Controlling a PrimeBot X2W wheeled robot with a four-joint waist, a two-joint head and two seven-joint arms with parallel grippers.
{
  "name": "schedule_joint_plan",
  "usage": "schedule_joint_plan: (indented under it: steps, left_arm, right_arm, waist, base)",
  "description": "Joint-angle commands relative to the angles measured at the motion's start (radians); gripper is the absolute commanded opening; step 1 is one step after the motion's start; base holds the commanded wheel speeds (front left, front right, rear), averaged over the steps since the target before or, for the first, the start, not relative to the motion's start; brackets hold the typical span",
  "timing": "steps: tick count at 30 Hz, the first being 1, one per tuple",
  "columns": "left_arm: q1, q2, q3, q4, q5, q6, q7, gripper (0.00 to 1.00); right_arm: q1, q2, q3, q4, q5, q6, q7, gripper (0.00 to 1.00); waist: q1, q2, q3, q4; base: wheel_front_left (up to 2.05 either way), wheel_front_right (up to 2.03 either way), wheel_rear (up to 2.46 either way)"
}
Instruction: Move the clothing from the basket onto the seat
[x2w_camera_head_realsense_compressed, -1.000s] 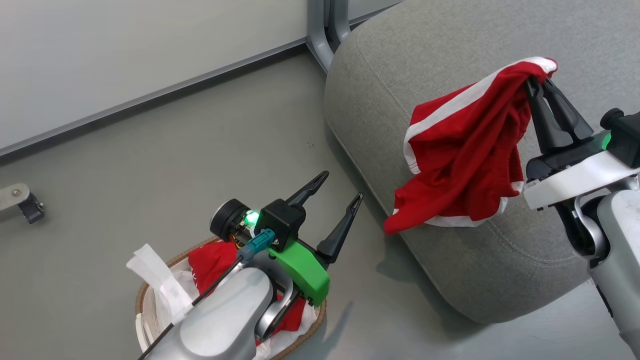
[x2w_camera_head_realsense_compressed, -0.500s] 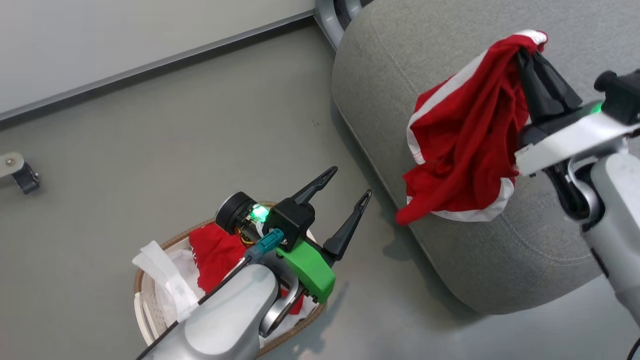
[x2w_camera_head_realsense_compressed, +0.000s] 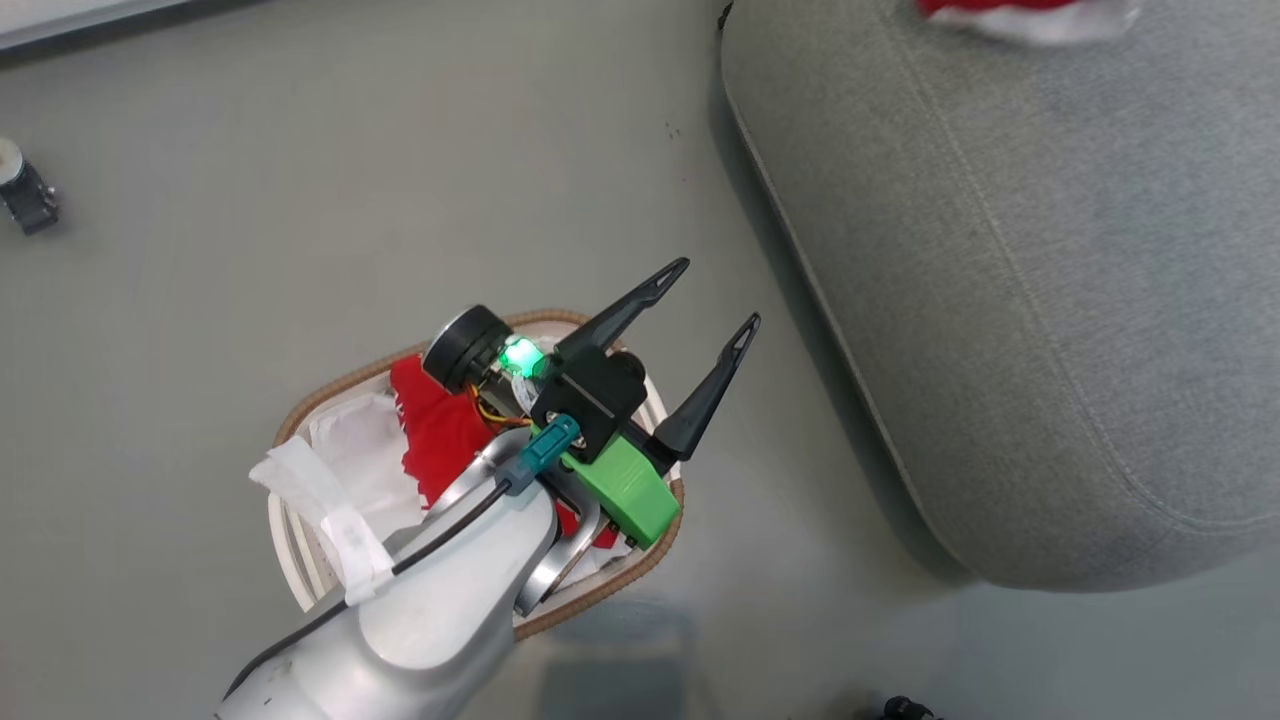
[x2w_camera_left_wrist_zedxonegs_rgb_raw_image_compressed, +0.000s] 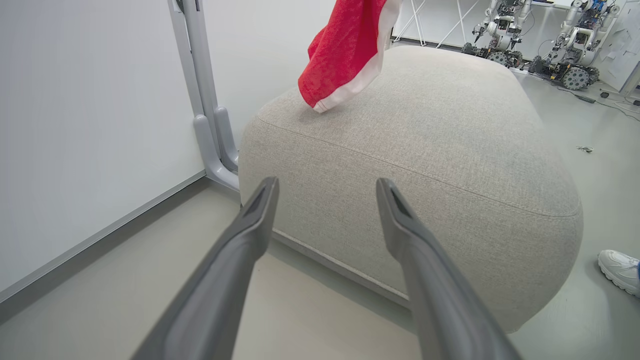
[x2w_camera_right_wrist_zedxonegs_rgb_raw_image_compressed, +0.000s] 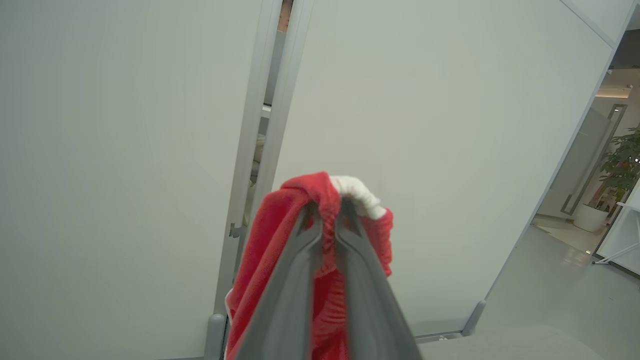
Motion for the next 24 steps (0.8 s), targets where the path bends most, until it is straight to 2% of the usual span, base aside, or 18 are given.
schedule_joint_plan:
  steps: [1, 3, 8, 16, 24]
  left_arm:
    - [-0.018, 0.008, -0.002, -0.007, 0.011, 0.003, 0.0, 1.0]
    - [-0.037, 0.012, -0.004, -0.029, 0.025, 0.007, -0.002, 1.0]
    - [-0.06, 0.007, -0.013, -0.058, 0.04, 0.01, 0.0, 1.0]
    - [-0.082, 0.002, -0.032, -0.071, 0.053, 0.01, 0.012, 1.0]
    - [-0.072, 0.025, -0.041, -0.055, 0.049, 0.009, 0.022, 1.0]
  right_arm:
    - [-0.032, -0.029, -0.012, 0.014, -0.017, -0.001, 0.015, 0.0]
    - [-0.1, -0.064, -0.066, 0.051, -0.027, -0.001, 0.039, 0.0]
    - [-0.116, -0.073, -0.154, 0.146, -0.047, -0.001, 0.041, 0.0]
    - [-0.012, 0.003, -0.235, 0.371, -0.109, -0.001, -0.03, 0.0]
    - [0.05, 0.124, -0.27, 0.549, -0.163, -0.001, -0.096, 0.0]
  waist:
    - [-0.0002, -0.0001, 0.101, 0.095]
    - [-0.0002, -0.0001, 0.147, 0.127]
    - [-0.0002, -0.0001, 0.215, 0.161]
    - [-0.0002, -0.0001, 0.278, 0.184]
    - [-0.0002, -0.0001, 0.284, 0.184]
  base:
    - [0.0, 0.0, 0.0]
    - [0.0, 0.0, 0.0]
    - [0.0, 0.0, 0.0]
    - [0.0, 0.0, 0.0]
    - [0.0, 0.0, 0.0]
